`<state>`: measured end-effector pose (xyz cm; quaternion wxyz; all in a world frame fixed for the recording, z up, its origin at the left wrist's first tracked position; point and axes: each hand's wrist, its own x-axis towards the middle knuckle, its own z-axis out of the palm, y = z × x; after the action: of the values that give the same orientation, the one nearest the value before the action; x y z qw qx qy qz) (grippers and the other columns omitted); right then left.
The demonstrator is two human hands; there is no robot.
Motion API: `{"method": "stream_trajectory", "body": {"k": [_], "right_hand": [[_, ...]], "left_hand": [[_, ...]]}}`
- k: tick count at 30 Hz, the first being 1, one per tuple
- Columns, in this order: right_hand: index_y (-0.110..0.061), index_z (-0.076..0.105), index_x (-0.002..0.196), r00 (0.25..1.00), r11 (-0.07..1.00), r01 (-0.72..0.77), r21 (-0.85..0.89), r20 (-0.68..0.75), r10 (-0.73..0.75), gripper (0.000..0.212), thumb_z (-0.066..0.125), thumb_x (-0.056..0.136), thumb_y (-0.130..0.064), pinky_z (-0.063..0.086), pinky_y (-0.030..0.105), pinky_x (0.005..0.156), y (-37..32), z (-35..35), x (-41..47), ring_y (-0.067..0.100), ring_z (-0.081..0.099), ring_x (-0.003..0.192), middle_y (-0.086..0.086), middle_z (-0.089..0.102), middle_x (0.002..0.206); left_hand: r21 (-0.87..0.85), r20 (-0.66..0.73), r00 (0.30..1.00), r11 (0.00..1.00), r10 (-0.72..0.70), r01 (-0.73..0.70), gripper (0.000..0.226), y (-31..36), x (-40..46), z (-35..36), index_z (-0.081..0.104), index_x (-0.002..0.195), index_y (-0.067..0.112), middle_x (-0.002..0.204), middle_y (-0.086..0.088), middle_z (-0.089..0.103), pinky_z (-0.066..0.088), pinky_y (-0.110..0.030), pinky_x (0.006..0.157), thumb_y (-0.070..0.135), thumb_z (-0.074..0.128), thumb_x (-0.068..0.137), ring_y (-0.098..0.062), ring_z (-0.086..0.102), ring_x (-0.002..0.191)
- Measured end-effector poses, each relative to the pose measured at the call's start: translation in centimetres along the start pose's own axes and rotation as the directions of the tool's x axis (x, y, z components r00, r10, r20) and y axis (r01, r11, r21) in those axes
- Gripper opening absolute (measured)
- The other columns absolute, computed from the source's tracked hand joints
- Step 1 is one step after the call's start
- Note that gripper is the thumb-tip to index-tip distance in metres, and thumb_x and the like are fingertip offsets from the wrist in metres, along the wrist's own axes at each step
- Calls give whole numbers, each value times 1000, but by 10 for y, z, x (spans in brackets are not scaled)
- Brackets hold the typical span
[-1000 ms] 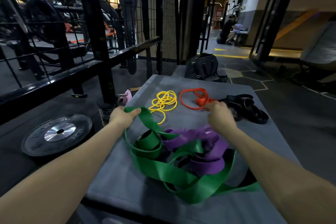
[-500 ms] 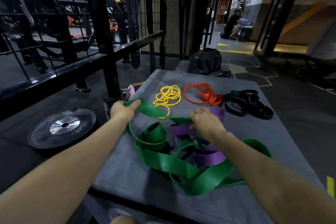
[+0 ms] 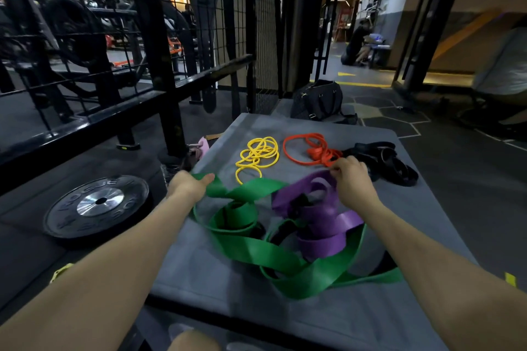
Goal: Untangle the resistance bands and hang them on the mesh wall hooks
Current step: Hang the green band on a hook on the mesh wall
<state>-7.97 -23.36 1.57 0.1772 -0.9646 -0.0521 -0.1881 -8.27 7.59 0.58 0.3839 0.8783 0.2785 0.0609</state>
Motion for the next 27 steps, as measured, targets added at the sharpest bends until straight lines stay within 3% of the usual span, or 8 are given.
{"method": "stream_trajectory", "body": {"k": [2, 5, 8, 10, 15, 19, 22, 27], "right_hand": [[4, 62, 100, 995, 990, -94, 106, -24, 98, 21, 43, 93, -2, 32, 34, 83, 6, 1, -3, 38, 45, 101, 20, 51, 105], [3, 63, 96, 997, 983, -79, 167, -7, 81, 18, 46, 92, -1, 30, 28, 74, 19, 9, -4, 34, 49, 98, 19, 53, 102], [1, 62, 91, 998, 975, -60, 213, 0, 61, 14, 48, 91, -1, 35, 32, 70, 26, 9, -4, 33, 55, 91, 19, 59, 95], [0, 61, 90, 998, 964, -65, 258, 6, 65, 13, 48, 92, -2, 35, 32, 68, 31, 7, -4, 29, 55, 85, 14, 61, 87], [-2, 61, 98, 973, 883, -198, 425, -22, 228, 17, 45, 96, -7, 36, 26, 70, 49, 1, 3, 19, 51, 83, 5, 57, 87], [0, 58, 102, 920, 760, -289, 583, -50, 388, 20, 40, 98, -8, 37, 29, 76, 52, -3, 8, 20, 49, 87, 8, 55, 91], [-3, 54, 104, 885, 686, -350, 639, -15, 466, 21, 36, 100, -12, 36, 30, 70, 51, -4, 9, 22, 47, 82, 9, 52, 89], [-8, 43, 91, 794, 639, -507, 578, 24, 608, 15, 32, 88, 2, 36, 39, 74, 59, 0, 12, 28, 43, 93, 9, 48, 82]], "left_hand": [[248, -73, 997, 969, 10, 8, 73, 1, -7, 9, 40, 131, 1, 139, -22, 37, 36, -40, 103, 47, 64, 81, -37, 39, 127], [515, -59, 918, 800, 392, -309, 49, 15, -18, 33, 43, 127, 8, 133, -15, 38, 35, -40, 103, 30, 58, 87, -33, 39, 125], [273, 242, 777, 728, 581, -629, 31, 40, -31, 69, 52, 122, 12, 128, -13, 47, 36, -39, 102, 24, 43, 96, -34, 44, 123], [263, 328, 747, 703, 578, -660, 38, 50, -35, 88, 53, 122, 15, 129, -13, 49, 34, -41, 105, 38, 36, 97, -35, 41, 126], [630, 434, 808, 507, 399, -588, 61, 50, -24, 91, 48, 130, 21, 141, -16, 39, 28, -42, 108, 62, 41, 87, -33, 32, 133], [703, 345, 811, 443, 472, -556, 68, 44, -24, 82, 46, 128, 11, 133, -15, 43, 31, -40, 106, 63, 44, 85, -31, 38, 127], [682, 157, 848, 565, 506, -464, 70, 48, -23, 65, 45, 125, 2, 129, -18, 45, 33, -39, 104, 60, 41, 88, -33, 41, 123], [488, -39, 970, 852, 238, -189, 69, 44, -7, 30, 43, 131, -1, 138, -24, 36, 28, -41, 108, 55, 41, 91, -38, 34, 129]]}}
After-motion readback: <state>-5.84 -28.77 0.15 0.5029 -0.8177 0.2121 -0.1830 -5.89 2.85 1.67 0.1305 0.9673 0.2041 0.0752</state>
